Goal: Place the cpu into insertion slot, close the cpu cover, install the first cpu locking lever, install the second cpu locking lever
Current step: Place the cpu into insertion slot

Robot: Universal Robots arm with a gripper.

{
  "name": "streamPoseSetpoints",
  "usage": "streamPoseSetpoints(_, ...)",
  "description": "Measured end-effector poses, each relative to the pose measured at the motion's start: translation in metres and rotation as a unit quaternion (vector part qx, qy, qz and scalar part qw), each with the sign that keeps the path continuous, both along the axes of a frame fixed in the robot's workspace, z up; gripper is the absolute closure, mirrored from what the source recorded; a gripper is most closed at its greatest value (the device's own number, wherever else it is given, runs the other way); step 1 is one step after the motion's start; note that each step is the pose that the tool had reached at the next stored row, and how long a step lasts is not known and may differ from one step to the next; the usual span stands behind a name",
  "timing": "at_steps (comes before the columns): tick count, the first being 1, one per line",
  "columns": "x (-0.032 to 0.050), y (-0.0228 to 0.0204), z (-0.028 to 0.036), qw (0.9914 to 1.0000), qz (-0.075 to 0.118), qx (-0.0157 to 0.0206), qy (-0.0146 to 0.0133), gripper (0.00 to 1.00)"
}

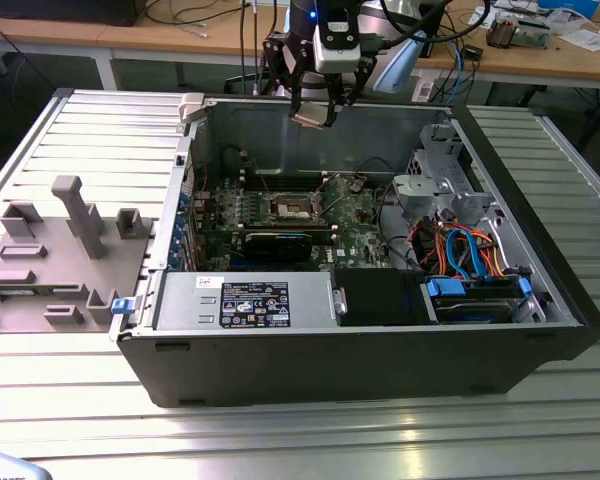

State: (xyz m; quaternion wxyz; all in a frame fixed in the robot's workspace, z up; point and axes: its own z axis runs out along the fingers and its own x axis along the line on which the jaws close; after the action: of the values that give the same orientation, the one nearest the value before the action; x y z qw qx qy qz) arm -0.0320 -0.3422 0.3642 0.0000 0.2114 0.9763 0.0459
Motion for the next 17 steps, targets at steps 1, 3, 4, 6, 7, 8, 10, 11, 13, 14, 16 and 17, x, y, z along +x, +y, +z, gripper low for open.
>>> streamPoseSetpoints(1,0.0,0.0,0.0,1.0,0.0,0.0,0.0,0.45)
streamPoseSetpoints(3,0.0,0.0,0.0,1.0,-0.001,0.0,0.0,0.45)
streamPoseSetpoints(4,0.0,0.0,0.0,1.0,-0.002,0.0,0.0,0.45)
streamPoseSetpoints(6,0.0,0.0,0.0,1.0,-0.003,0.0,0.0,0.45)
streamPoseSetpoints(7,0.0,0.0,0.0,1.0,-0.003,0.0,0.0,0.45)
streamPoseSetpoints(8,0.0,0.0,0.0,0.99999,-0.003,0.0,0.0,0.45)
streamPoseSetpoints(10,0.0,0.0,0.0,0.99999,-0.004,0.0,0.0,0.45)
streamPoseSetpoints(11,0.0,0.0,0.0,0.99999,-0.005,0.0,0.0,0.45)
streamPoseSetpoints(13,0.0,0.0,0.0,0.99998,-0.006,0.0,0.0,0.45)
streamPoseSetpoints(14,0.0,0.0,0.0,0.99998,-0.006,0.0,0.0,0.45)
streamPoseSetpoints(16,0.0,0.0,0.0,0.99998,-0.007,0.0,0.0,0.45)
streamPoseSetpoints(17,0.0,0.0,0.0,0.99997,-0.007,0.0,0.0,0.45)
